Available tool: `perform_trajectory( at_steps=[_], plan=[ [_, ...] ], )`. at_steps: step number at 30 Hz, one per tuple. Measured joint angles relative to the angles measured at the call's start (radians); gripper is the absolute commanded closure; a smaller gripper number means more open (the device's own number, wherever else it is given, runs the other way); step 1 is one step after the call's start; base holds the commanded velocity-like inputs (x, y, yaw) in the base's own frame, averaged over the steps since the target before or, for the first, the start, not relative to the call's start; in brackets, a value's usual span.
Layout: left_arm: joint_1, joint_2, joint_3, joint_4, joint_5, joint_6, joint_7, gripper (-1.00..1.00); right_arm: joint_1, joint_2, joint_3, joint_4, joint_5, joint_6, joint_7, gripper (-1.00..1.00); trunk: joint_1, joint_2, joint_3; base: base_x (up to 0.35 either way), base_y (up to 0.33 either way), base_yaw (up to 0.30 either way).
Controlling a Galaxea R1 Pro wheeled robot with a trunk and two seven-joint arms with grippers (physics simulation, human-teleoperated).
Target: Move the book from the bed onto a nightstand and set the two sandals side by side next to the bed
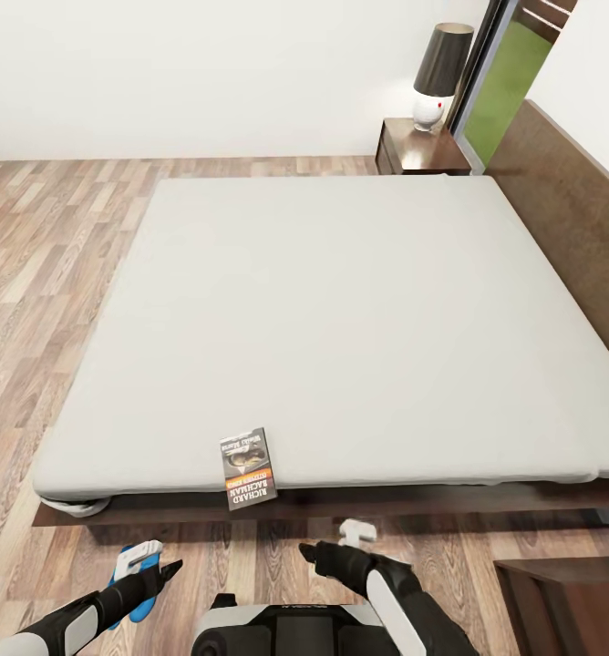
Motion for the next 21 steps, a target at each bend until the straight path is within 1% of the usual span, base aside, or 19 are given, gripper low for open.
perform_trajectory(
  at_steps=[1,4,5,8,13,16,18,21],
  plan=[
    [0.000,0.000,0.000,0.000,0.000,0.000,0.000,-1.00,0.000,0.000,0.032,0.000,-0.013,-0.003,-0.001,-1.00,0.000,0.000,0.000,0.000,0.000,0.000],
    [0.000,0.000,0.000,0.000,0.000,0.000,0.000,-1.00,0.000,0.000,0.078,0.000,-0.023,-0.005,-0.002,-1.00,0.000,0.000,0.000,0.000,0.000,0.000],
    [0.000,0.000,0.000,0.000,0.000,0.000,0.000,-1.00,0.000,0.000,0.104,-0.001,-0.027,-0.007,-0.003,-1.00,0.000,0.000,0.000,0.000,0.000,0.000],
    [0.000,0.000,0.000,0.000,0.000,0.000,0.000,-1.00,0.000,0.000,0.131,-0.003,-0.026,-0.010,-0.008,-1.00,0.000,0.000,0.000,0.000,0.000,0.000],
    [0.000,0.000,0.000,0.000,0.000,0.000,0.000,-1.00,0.000,0.001,0.146,0.000,-0.023,-0.024,-0.012,-1.00,0.000,0.000,0.000,0.000,0.000,0.000],
    [0.000,0.000,0.000,0.000,0.000,0.000,0.000,-1.00,0.000,0.000,0.149,0.001,-0.023,-0.053,-0.013,-1.00,0.000,0.000,0.000,0.000,0.000,0.000],
    [0.000,0.000,0.000,0.000,0.000,0.000,0.000,-1.00,0.000,0.000,0.149,0.001,-0.026,-0.077,-0.011,-1.00,0.000,0.000,0.000,0.000,0.000,0.000],
    [0.000,0.000,0.000,0.000,0.000,0.000,0.000,-1.00,0.000,0.000,0.146,-0.001,-0.041,-0.102,-0.003,-1.00,0.000,0.000,0.000,0.000,0.000,0.000]
  ],
)
